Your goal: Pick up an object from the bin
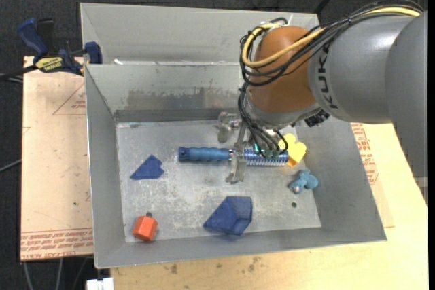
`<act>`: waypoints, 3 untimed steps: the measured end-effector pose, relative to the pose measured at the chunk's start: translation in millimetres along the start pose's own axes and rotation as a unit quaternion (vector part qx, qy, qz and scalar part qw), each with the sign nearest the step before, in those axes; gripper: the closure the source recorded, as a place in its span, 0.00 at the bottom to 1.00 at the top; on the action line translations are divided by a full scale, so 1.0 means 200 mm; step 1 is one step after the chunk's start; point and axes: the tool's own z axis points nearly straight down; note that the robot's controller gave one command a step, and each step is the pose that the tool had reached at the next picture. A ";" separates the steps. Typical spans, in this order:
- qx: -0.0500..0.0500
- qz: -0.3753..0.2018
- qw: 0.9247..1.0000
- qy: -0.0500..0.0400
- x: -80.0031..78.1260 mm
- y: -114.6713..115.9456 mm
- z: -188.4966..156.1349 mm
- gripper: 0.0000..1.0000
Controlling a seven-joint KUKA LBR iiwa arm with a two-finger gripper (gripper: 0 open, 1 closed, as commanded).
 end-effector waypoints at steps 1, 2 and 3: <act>0.000 0.040 0.999 -0.002 -0.09 0.09 0.32 0.00; -0.001 0.040 0.999 -0.003 -0.09 0.09 0.31 0.00; 0.000 0.084 0.996 -0.004 -0.08 0.03 0.30 0.00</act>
Offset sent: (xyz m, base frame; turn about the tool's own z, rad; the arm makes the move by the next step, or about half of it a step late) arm 0.0177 0.0167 -0.0598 0.0831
